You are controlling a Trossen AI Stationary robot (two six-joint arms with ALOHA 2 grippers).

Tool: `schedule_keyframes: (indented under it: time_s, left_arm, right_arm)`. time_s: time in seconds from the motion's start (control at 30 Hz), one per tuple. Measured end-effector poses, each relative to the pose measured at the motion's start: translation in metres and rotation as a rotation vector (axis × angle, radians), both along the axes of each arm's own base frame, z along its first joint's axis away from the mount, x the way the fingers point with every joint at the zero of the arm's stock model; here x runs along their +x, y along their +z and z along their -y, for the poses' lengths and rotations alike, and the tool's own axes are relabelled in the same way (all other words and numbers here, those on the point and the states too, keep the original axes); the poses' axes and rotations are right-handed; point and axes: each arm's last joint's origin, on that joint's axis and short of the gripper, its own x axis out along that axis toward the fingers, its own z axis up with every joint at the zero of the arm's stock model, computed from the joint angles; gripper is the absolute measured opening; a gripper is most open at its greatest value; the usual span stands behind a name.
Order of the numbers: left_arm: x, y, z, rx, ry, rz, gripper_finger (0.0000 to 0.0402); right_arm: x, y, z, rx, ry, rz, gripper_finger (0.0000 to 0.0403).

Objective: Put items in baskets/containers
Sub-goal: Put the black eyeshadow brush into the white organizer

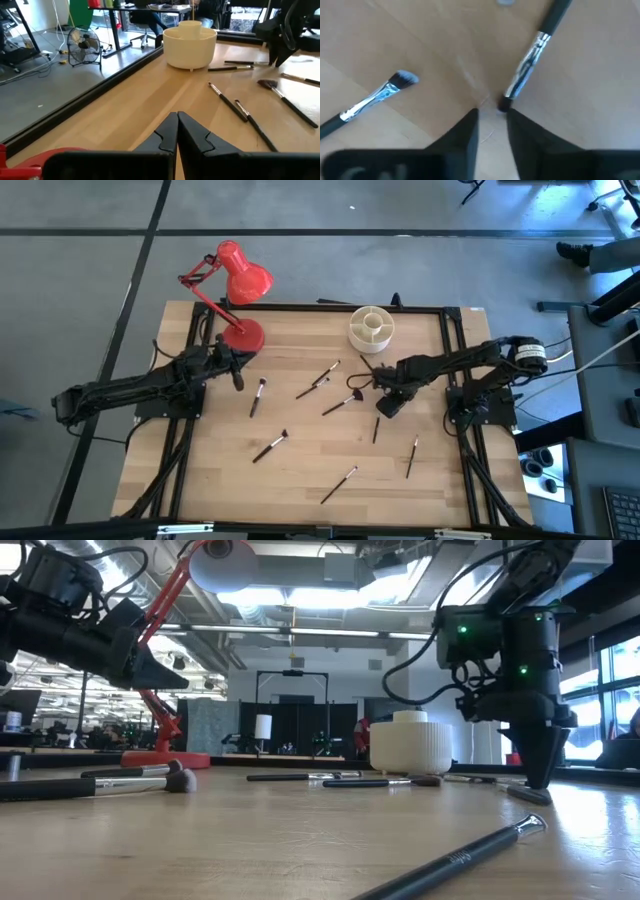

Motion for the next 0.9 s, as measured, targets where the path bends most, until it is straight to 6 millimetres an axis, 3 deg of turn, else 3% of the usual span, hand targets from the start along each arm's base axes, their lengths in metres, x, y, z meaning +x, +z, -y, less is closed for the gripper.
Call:
schedule_keyframes:
  time_s: [0.13,0.33,0.53,0.7,0.9]
  left_arm:
    - [0.0,0.001,0.0,0.003,-0.001,0.007,0.0006]
    - [0.0,0.001,0.0,0.003,-0.001,0.007,0.0006]
    - [0.0,0.001,0.0,0.004,-0.002,0.008,0.0006]
    - [0.0,0.0,0.0,0.0,-0.004,0.004,0.0006]
    - [0.001,0.0,0.0,-0.005,-0.022,0.004,0.0006]
  right_arm:
    - [-0.001,0.0,0.002,-0.021,0.016,-0.011,0.0011]
    - [-0.001,0.002,0.003,-0.033,0.023,-0.033,0.0004]
    - [0.002,0.022,0.006,-0.091,0.015,-0.123,0.0005]
    - [0.005,0.031,0.006,-0.066,0.038,-0.124,0.0033]
    - [0.004,0.032,0.014,-0.16,0.021,-0.142,0.0116]
